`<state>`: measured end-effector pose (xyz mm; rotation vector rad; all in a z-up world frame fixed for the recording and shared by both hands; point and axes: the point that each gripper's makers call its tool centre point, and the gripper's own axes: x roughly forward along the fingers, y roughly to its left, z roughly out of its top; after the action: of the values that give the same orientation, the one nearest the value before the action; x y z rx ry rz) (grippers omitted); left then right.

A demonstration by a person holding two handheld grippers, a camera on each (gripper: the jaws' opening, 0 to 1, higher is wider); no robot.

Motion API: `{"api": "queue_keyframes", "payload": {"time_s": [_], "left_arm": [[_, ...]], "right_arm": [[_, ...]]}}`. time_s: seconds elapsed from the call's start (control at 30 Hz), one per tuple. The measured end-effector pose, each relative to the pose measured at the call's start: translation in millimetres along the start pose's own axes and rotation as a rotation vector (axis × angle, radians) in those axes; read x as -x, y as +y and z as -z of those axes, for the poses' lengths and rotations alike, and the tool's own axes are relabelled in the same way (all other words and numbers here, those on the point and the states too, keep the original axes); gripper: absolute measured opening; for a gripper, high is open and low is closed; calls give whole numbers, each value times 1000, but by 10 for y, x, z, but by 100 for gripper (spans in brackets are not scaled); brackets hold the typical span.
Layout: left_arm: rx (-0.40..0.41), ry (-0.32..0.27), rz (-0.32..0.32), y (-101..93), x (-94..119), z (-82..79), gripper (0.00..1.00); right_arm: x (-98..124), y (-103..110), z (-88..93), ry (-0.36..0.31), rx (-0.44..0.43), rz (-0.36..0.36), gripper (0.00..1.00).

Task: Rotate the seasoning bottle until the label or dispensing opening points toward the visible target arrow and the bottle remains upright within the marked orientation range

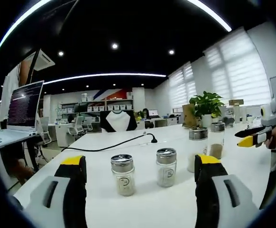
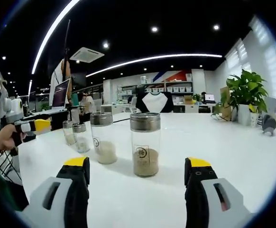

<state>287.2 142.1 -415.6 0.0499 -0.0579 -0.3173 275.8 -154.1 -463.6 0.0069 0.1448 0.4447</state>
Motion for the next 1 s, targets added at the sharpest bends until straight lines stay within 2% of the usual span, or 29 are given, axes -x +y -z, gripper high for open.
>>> {"api": "queue_keyframes", "payload": {"time_s": [0.17, 0.37, 1.0], "left_arm": [[-17, 9, -3, -41, 28, 28, 100], [5, 14, 3, -84, 48, 68, 100], [17, 12, 21, -185, 54, 29, 100]], "right_arm": [[13, -31, 1, -8, 10, 22, 91], [31, -63, -16, -27, -14, 42, 99], [75, -49, -46, -31, -16, 48, 99]]}}
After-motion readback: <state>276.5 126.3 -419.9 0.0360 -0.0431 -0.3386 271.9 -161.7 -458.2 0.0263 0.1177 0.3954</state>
